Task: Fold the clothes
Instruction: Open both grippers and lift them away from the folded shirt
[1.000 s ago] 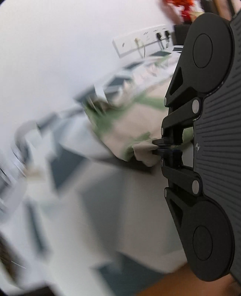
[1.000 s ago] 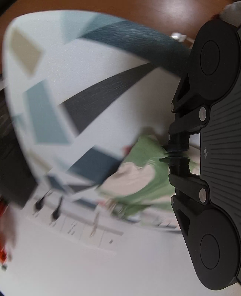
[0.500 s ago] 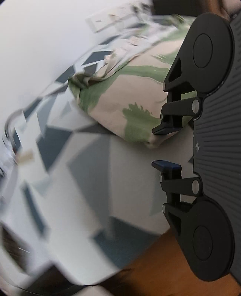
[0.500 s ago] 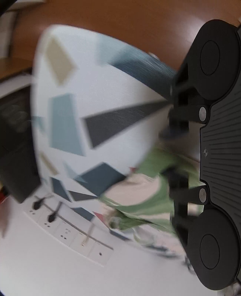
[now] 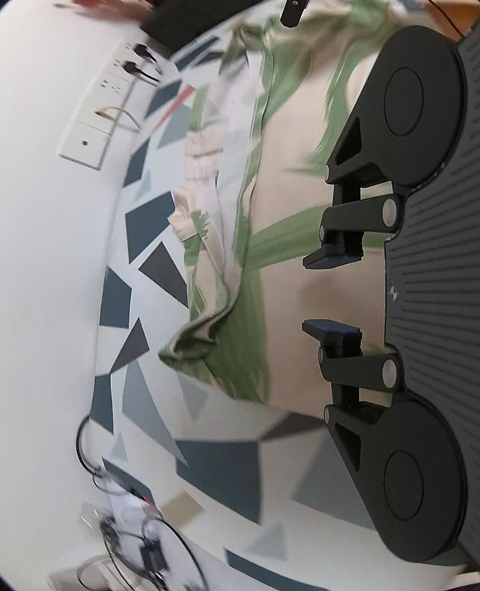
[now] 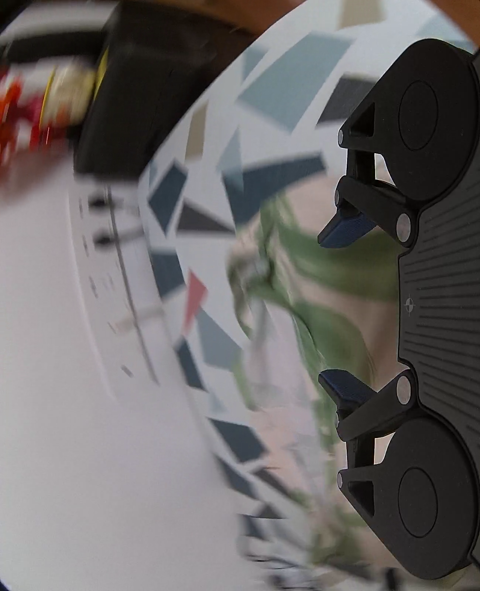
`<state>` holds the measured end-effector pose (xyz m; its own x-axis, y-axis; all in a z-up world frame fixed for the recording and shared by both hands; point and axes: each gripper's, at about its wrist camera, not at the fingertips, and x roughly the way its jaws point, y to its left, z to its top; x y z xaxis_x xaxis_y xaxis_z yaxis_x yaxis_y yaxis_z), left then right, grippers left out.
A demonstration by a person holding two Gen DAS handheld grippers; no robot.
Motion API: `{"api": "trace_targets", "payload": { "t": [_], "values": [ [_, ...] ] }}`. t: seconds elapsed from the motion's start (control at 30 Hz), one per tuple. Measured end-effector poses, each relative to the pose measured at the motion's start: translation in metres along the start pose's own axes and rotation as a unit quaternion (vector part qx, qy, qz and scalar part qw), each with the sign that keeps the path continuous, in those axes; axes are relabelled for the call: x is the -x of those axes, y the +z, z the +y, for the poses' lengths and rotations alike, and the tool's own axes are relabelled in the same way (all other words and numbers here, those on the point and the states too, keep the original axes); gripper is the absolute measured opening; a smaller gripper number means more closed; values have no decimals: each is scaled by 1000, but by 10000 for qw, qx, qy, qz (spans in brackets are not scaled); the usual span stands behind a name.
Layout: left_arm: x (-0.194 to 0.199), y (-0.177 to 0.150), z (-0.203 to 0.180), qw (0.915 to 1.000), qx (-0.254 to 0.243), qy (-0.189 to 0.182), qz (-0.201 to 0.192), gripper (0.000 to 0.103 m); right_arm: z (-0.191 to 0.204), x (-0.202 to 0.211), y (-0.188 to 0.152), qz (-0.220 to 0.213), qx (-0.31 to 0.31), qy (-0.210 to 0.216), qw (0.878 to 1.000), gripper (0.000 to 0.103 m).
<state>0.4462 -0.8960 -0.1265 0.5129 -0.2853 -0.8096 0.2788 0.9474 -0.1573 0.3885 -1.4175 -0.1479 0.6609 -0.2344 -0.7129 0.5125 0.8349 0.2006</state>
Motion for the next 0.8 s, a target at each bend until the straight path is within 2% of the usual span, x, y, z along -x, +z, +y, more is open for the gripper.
{"api": "trace_targets", "payload": {
  "t": [0.07,0.23,0.33,0.4,0.53,0.6,0.67,0.73,0.8],
  "values": [
    [-21,9,-8,9997,-199,-26,107,30,17,-21,2,203,386,-24,9990,70],
    [-59,26,-26,9960,-862,-27,216,30,31,-61,9,428,804,-258,9955,71],
    [-73,39,-37,9919,-1262,-49,124,38,35,-81,18,541,941,-321,9936,73],
    [-84,55,-39,9914,-1298,-144,65,41,36,-94,25,628,933,-332,9931,74],
    [-112,102,-32,9951,-914,-382,-10,41,33,-121,55,596,639,-336,9956,74],
    [-112,131,-19,9982,-227,-487,-281,41,25,-127,77,228,205,-338,9990,74],
    [-111,161,-6,9956,468,-588,-554,47,16,-115,97,-295,-394,-204,9986,74],
    [-98,173,-1,9921,626,-691,-835,55,6,-101,115,-822,-1005,-58,9915,74],
    [-83,177,2,9900,593,-736,-1051,60,1,-84,120,-1005,-1110,32,9887,79]
  ]
}}
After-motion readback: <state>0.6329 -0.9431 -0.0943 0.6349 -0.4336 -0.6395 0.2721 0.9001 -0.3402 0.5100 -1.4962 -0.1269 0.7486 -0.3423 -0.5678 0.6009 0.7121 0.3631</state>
